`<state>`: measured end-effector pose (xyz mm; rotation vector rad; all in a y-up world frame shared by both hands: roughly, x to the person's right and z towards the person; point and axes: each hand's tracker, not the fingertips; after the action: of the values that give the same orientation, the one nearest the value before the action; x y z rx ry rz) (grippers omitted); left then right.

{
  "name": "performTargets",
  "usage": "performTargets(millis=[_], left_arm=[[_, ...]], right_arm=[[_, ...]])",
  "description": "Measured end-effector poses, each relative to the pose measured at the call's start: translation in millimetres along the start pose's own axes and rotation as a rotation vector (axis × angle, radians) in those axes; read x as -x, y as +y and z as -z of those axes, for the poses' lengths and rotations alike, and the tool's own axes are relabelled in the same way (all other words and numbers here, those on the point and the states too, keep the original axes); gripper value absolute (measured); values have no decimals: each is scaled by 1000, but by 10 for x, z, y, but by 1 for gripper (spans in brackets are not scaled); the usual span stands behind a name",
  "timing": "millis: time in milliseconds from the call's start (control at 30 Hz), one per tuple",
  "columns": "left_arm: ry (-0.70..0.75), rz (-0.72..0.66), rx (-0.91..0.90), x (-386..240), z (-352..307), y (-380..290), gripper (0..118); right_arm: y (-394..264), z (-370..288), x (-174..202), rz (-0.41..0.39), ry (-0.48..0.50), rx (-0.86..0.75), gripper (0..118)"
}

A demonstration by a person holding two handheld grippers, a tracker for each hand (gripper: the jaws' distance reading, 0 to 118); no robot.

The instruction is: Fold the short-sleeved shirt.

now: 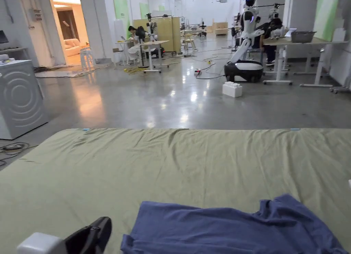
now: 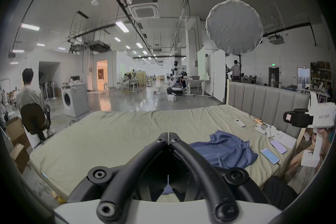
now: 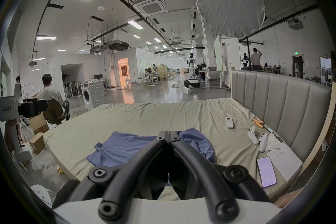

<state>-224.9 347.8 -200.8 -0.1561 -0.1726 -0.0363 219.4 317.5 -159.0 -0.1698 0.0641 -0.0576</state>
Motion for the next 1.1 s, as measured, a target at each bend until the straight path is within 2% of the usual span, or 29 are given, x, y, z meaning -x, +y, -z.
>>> performTargets(millis=[233, 267, 300, 333, 367, 400, 433, 500, 600, 667, 767, 800, 867, 933, 967, 1000, 1100], left_arm=[[-71, -315, 202, 446, 570, -479, 0], [-69, -339, 231, 499, 679, -574, 9], [-50, -349, 277, 558, 807, -682, 22], [-19, -359, 313, 603, 911, -794, 42], [2, -356, 353, 648, 1039, -907, 66], [11, -355, 398, 706, 1195, -1039, 75], [16, -359, 437, 765, 1351, -1176, 76], [20, -366, 516, 864, 1651, -1447, 76], [75, -361, 638, 1001, 2086, -1865, 75], [148, -322, 720, 1032, 2313, -2057, 69], [154, -314, 759, 1005, 2503, -2191, 65], [165, -288, 762, 953, 2531, -2184, 58], [181, -134, 815, 814, 2572, -2108, 56], [147, -83, 811, 695, 2589, -2039, 45], [134, -61, 819, 646, 2597, -2037, 31], [131, -32, 829, 600, 2603, -2051, 21], [151, -29, 886, 545, 2749, -2131, 18]], right_arm=[[-280, 112, -74, 67, 16, 96, 0], [-322, 132, -81, 67, 15, 103, 0], [-364, 155, -76, 70, 15, 123, 0], [-400, 178, -86, 71, 15, 143, 0], [-440, 200, -101, 72, 12, 156, 0], [-479, 220, -123, 74, 7, 168, 0], [-514, 240, -150, 80, 3, 184, 0], [-584, 277, -222, 104, -10, 209, 0], [-686, 315, -373, 188, -21, 251, 0], [-724, 298, -457, 188, -45, 267, 0], [-734, 245, -554, 162, -95, 295, 0], [-760, 230, -597, 165, -106, 306, 0], [-819, 218, -663, 183, -128, 329, 0], [-874, 230, -705, 199, -138, 341, 0], [-897, 239, -714, 204, -135, 345, 0], [-910, 256, -721, 208, -133, 351, 0], [-934, 363, -738, 219, -123, 365, 0]])
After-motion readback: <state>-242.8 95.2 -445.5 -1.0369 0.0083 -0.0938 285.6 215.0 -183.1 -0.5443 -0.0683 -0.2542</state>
